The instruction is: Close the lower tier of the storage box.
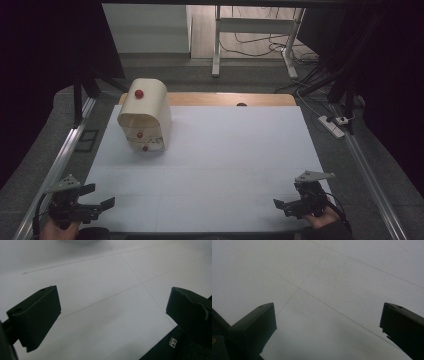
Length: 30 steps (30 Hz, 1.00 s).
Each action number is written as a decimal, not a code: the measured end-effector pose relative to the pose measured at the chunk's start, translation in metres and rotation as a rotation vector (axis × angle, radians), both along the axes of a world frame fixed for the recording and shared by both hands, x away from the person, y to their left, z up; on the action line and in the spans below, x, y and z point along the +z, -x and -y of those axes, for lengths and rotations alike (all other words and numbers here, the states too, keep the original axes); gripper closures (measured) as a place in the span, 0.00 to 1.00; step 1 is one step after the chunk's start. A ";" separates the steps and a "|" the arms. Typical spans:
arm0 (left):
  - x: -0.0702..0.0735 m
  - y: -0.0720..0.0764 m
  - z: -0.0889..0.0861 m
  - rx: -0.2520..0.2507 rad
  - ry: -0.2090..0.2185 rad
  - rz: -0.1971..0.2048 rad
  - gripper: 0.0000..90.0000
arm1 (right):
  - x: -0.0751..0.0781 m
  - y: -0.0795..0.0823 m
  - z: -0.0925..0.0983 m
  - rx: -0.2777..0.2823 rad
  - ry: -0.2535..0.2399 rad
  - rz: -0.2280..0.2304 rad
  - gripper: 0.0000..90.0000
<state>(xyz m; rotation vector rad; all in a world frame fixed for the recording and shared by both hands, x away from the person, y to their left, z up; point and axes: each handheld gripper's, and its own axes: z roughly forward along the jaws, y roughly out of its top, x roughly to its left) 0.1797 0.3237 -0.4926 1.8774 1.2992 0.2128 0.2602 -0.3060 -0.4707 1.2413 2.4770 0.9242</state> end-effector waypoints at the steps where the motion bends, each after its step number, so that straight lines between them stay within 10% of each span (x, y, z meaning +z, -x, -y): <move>1: 0.000 0.000 0.000 0.000 -0.001 -0.001 0.00 | 0.000 0.000 0.000 0.000 0.000 0.000 0.00; 30: -0.006 0.001 0.005 -0.072 -0.062 -0.056 0.00 | 0.000 0.000 0.000 0.001 0.004 -0.001 0.00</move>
